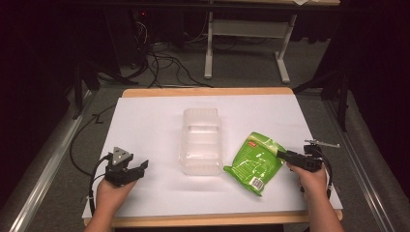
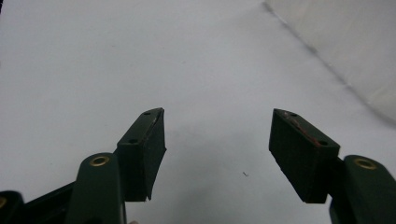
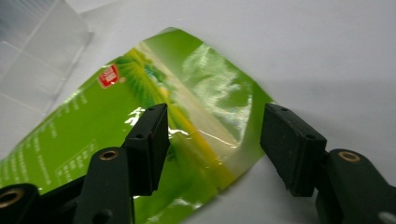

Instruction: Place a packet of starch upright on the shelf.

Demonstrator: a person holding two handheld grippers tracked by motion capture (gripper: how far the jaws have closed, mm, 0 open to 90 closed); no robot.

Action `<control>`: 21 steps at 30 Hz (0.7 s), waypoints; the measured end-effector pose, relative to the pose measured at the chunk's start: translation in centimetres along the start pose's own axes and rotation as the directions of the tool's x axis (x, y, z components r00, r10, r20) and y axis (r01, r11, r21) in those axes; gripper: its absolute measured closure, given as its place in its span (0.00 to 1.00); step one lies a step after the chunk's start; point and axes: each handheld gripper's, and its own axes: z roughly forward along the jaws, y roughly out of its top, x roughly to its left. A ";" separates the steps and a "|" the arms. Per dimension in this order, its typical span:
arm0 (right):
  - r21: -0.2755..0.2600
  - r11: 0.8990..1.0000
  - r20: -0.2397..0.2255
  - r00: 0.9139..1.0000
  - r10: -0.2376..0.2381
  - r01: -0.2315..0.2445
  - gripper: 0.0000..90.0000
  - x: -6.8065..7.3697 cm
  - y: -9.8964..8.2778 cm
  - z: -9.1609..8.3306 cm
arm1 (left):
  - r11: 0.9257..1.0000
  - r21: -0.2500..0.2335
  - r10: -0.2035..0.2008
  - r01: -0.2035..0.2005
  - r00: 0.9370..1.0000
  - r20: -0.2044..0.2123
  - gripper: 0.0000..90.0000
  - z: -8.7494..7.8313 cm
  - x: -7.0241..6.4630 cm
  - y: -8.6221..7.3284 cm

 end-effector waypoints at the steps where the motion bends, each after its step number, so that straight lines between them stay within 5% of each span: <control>1: -0.001 1.000 0.001 1.000 -0.004 0.004 0.48 0.1 0.0 0.1 | 1.000 0.003 0.005 -0.005 1.000 -0.001 0.41 0.0 0.0 0.0; 6: 0.003 0.999 0.038 0.998 -0.051 0.051 0.50 0.6 0.1 0.0 | 1.000 0.006 0.005 -0.005 1.000 -0.004 0.41 0.1 -0.1 0.0; 12: 0.024 1.000 0.084 0.996 -0.008 0.006 0.42 1.0 -0.2 -0.6 | 1.000 0.008 0.008 -0.008 1.000 -0.011 0.41 0.0 0.0 0.0; 15: 0.047 0.999 0.080 0.997 -0.021 0.017 0.42 1.4 -0.6 -0.8 | 1.000 0.007 0.010 -0.010 1.000 -0.009 0.41 0.0 0.1 0.0; 21: 0.054 0.997 0.022 0.999 0.044 -0.045 0.41 1.8 -1.2 -1.0 | 1.000 -0.001 0.011 -0.011 1.000 -0.001 0.41 0.0 -0.1 0.2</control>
